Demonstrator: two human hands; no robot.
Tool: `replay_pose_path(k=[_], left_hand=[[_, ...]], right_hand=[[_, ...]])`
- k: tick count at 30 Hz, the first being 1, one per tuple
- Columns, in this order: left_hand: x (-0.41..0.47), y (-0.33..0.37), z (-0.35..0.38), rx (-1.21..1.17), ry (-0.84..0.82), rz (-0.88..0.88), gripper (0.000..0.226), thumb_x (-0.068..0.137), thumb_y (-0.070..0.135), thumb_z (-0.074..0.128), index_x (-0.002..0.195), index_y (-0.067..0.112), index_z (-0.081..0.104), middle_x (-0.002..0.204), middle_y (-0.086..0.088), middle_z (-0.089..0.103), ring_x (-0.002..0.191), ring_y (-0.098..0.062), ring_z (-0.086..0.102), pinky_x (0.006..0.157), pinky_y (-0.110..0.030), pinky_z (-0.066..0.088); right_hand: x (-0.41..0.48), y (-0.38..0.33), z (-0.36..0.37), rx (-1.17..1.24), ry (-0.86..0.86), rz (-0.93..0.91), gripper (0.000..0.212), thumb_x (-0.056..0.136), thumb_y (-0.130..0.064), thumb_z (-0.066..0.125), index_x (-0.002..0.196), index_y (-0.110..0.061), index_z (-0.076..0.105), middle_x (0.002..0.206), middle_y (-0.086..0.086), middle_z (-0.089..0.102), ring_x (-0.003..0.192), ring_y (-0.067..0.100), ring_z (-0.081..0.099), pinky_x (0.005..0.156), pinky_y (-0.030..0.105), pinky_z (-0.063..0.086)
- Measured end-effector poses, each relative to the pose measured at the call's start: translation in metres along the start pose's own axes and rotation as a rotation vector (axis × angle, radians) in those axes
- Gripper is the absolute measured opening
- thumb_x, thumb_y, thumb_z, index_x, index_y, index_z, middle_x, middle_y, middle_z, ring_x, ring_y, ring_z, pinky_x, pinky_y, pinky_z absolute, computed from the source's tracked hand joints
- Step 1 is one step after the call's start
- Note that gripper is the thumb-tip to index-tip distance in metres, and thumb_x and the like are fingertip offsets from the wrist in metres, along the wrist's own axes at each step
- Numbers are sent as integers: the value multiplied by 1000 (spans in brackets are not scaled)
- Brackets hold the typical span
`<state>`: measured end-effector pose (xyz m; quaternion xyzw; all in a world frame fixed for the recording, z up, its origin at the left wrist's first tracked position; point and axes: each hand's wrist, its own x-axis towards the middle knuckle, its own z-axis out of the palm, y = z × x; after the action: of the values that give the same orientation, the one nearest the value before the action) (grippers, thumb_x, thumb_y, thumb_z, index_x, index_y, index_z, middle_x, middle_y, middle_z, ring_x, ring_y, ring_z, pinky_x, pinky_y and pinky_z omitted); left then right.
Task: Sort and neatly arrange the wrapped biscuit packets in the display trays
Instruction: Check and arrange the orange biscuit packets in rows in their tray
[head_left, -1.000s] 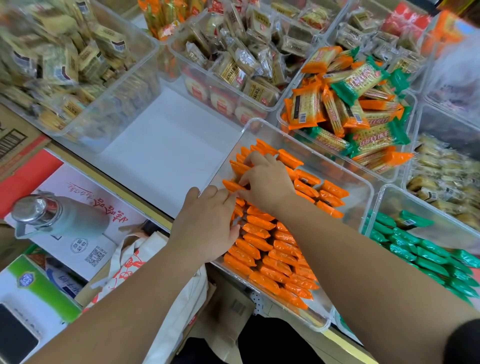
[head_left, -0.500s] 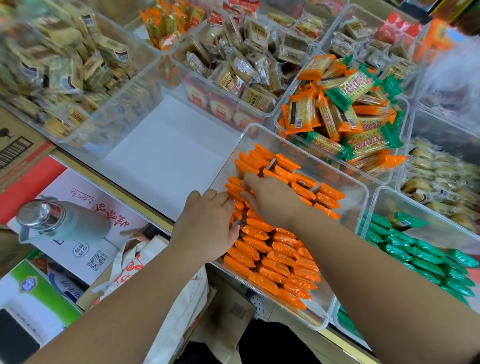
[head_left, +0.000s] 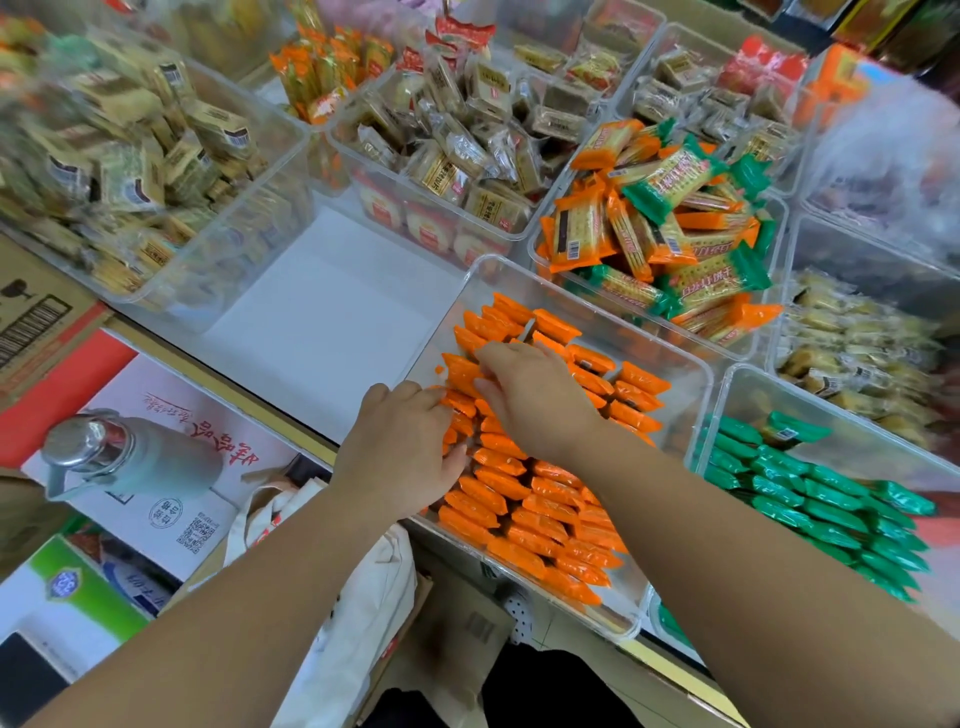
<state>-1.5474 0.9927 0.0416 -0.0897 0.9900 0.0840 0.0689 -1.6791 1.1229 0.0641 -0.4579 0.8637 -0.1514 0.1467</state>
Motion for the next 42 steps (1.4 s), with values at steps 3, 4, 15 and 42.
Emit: replay_pose_path(k=[3,4,15,42], left_hand=[[0,2,-4,-13,6,12,56,89,55,31,112,24,71,129,6,65,112,-19,57,94,-43,40],[-2,2,-4,-13,17,21,55,89,54,30,109,24,72,125,7,67,109,-19,57,92,-43,40],[-69,44,-58,-627,163,-195,37,95,49,52,119,27,70,111,16,68,101,-5,60,83,-25,44],[-187,86,-129,-1951,133,-583,49,67,24,86,101,-8,69,105,-31,68,81,-33,70,71,-41,62]], right_hand=[[-22,1,-15,169,57,50,10,103,-28,51,105,-19,53,112,8,68,100,29,62,78,48,52],[-31,2,-22,206,70,65,7,103,-29,51,102,-22,51,114,6,68,98,27,63,75,45,52],[-157,-26,-89,718,300,306,14,98,-14,60,85,-13,60,75,8,66,72,21,66,69,40,55],[-241,-91,-108,2002,-22,295,46,57,-15,97,93,3,73,89,18,68,65,15,61,62,23,56]])
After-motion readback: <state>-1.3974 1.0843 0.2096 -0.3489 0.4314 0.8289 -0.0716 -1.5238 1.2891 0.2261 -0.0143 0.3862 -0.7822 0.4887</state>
